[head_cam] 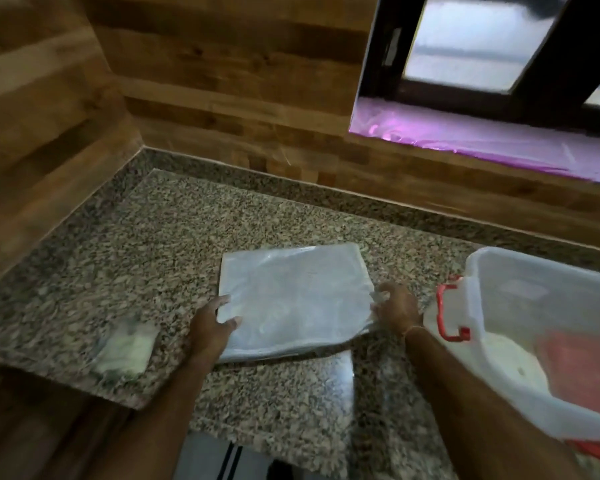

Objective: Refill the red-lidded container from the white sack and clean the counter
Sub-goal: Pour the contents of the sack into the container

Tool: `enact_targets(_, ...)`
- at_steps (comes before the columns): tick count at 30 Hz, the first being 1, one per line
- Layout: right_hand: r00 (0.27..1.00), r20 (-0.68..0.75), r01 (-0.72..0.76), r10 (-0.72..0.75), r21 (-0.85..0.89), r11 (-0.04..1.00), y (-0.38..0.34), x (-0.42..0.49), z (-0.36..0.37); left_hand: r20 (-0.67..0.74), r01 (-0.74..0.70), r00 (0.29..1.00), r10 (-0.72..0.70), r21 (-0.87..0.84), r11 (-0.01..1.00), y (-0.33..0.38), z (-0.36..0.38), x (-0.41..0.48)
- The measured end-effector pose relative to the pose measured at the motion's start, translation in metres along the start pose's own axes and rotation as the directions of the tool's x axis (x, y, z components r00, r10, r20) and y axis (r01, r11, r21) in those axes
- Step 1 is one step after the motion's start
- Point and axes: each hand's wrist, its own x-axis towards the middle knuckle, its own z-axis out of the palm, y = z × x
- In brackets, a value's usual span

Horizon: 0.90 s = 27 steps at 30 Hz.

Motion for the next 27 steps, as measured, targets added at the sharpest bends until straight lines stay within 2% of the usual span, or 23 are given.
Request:
enact_targets(4,0.999,0.039,-0.005,0.005,-0.011,1.000,0.020,-0.016,0.021,-0.011,-0.045,0.999,0.048,0.144,0.988,-0.035,0.004,0.001)
enact_targets(8,0.995,-0.088,0.048,-0.050,-0.026,0.999,0.051,-0.011,0.045,-0.032,-0.039,0.998,0.049,0.258,0.965,-0.052,0.006,0.005)
enact_targets(11,0.993,-0.079,0.077,-0.083,-0.078,0.994,0.037,-0.023,0.040,-0.048,-0.017,0.998,0.035,0.341,0.940,-0.044,0.007,0.001)
enact_targets(13,0.994,-0.049,0.087,-0.093,-0.114,0.990,0.031,-0.026,0.036,-0.064,-0.021,0.996,0.054,0.439,0.898,-0.025,0.008,-0.010)
enact_targets(15,0.984,-0.092,0.139,-0.151,-0.122,0.983,0.022,-0.031,0.032,-0.070,-0.030,0.995,0.075,0.502,0.865,-0.005,0.010,-0.018)
enact_targets(20,0.953,-0.148,0.264,-0.264,-0.020,0.964,-0.022,-0.054,0.002,-0.020,-0.186,0.974,0.224,0.489,0.852,0.067,0.023,-0.028)
enact_targets(24,0.864,-0.259,0.460,-0.431,0.060,0.886,-0.046,-0.066,-0.052,-0.003,-0.354,0.914,0.406,0.487,0.798,0.136,0.041,-0.047)
enact_targets(27,0.779,-0.374,0.565,-0.504,0.070,0.822,-0.044,-0.076,-0.104,0.019,-0.454,0.860,0.510,0.483,0.748,0.179,0.061,-0.073)
